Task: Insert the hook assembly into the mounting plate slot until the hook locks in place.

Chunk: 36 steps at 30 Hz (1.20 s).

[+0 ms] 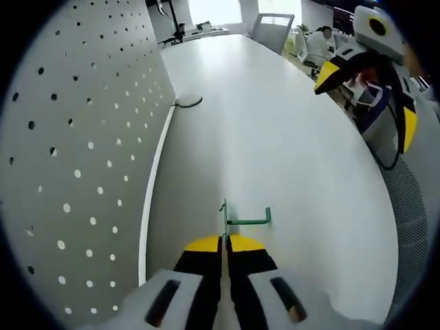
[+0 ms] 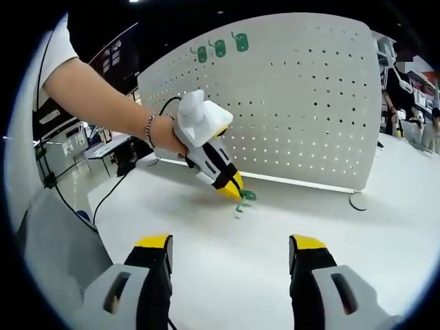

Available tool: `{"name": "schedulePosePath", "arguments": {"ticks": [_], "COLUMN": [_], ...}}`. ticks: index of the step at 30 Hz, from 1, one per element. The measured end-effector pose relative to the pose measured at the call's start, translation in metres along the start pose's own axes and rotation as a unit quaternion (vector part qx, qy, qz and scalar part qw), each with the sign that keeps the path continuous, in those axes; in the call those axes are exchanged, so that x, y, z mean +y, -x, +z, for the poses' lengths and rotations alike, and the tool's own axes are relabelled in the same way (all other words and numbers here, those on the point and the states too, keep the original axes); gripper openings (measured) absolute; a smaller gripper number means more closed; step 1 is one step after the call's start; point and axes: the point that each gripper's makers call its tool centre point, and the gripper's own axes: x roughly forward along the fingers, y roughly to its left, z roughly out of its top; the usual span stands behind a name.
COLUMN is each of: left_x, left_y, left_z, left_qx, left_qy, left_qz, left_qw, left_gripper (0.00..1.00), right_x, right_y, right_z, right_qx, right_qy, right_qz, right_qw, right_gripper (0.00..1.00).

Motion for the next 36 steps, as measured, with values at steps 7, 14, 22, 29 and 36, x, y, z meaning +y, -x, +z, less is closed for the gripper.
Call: {"name": "schedulePosePath", "arguments": {"ticks": [7,14,22,29,36], "left_x": [0.003,0.001,0.006,0.008,0.01], "left_y": [0.012,0.018,0.032,0.049,0.066], "left_z": [0.006,0.013,0.023,0.03,0.032], "left_qx": [-0.027,-0.045,-0.076,-0.104,-0.123], "left_qy": [0.019,0.016,0.018,0.016,0.032], "left_qz": [0.017,0.023,0.044,0.065,0.084], "left_qw": [0.9993,0.9986,0.996,0.9923,0.9883], "left_gripper": [0.01,0.01,0.01,0.01,0.01], "right_x": [0.001,-0.001,-0.001,0.001,0.003], "right_y": [0.0,0.0,0.0,-0.001,-0.002], "right_z": [0.0,0.001,0.001,0.001,0.001], "right_qx": [-0.001,-0.003,-0.002,-0.003,-0.002], "right_qy": [0.0,-0.004,-0.001,-0.001,0.003], "right_qz": [0.002,0.0,0.0,0.003,0.005], "right_qw": [1.0,1.0,1.0,1.0,1.0], "right_gripper": [0.67,0.67,0.67,0.68,0.69]}}
